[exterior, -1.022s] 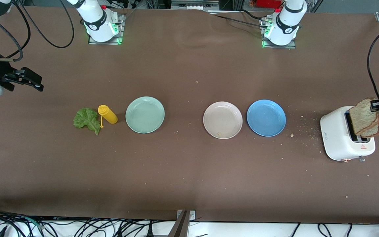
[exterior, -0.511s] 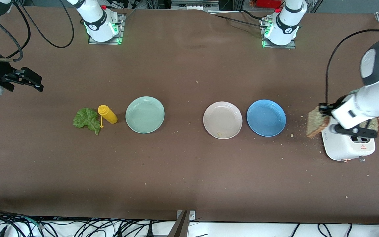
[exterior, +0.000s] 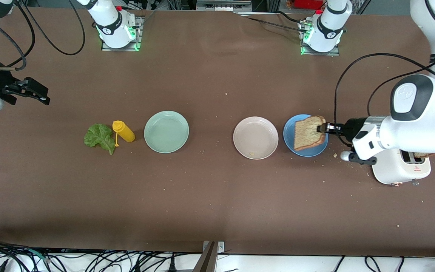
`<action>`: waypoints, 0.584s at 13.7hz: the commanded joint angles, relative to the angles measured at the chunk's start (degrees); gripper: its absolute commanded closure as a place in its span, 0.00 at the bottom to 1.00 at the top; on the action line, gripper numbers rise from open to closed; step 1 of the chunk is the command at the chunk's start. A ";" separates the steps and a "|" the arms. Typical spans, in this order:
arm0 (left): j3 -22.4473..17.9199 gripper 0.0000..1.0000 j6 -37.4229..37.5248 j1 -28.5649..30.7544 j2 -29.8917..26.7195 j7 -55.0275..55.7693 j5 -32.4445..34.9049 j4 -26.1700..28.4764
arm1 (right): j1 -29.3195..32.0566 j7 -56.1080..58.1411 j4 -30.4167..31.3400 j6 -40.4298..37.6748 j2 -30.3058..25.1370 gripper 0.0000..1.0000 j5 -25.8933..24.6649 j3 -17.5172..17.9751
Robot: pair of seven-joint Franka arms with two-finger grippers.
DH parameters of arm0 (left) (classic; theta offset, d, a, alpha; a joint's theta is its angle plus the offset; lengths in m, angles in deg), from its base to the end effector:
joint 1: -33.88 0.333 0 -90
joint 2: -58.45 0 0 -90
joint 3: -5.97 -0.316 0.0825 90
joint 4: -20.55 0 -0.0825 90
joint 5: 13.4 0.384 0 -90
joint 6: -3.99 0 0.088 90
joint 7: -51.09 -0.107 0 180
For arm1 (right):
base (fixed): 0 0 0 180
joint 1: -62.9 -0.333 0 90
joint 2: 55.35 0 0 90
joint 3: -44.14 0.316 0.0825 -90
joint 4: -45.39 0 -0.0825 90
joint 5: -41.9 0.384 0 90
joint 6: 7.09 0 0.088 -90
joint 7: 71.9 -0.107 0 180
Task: Make sandwich in beige plate with both arms
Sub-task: 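Carry the bread slice with the left gripper onto the beige plate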
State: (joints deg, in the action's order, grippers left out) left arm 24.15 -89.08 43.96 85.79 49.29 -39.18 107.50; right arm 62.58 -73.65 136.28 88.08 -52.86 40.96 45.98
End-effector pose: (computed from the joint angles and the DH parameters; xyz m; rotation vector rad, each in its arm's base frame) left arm 0.6412 -0.1063 0.3899 2.5278 -0.0736 -0.4926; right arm 0.5753 0.0197 0.6007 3.1273 0.0130 0.0497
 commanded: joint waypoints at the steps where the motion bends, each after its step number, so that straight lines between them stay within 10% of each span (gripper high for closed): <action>1: -0.07 1.00 0.70 -1.29 6.30 -1.19 -8.56 -1.35 | 0.23 -0.01 -1.41 -0.69 0.59 0.00 0.67 0.00; 8: -0.16 1.00 -2.36 -1.73 15.55 -17.61 -18.08 -0.21 | 0.23 -0.18 -1.41 -0.69 0.59 0.00 0.67 0.00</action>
State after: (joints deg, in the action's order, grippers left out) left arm 23.94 -90.23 42.41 100.36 35.30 -55.13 107.59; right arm 62.59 -73.65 136.27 88.08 -52.86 40.96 45.97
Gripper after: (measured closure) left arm 0.921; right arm 0.000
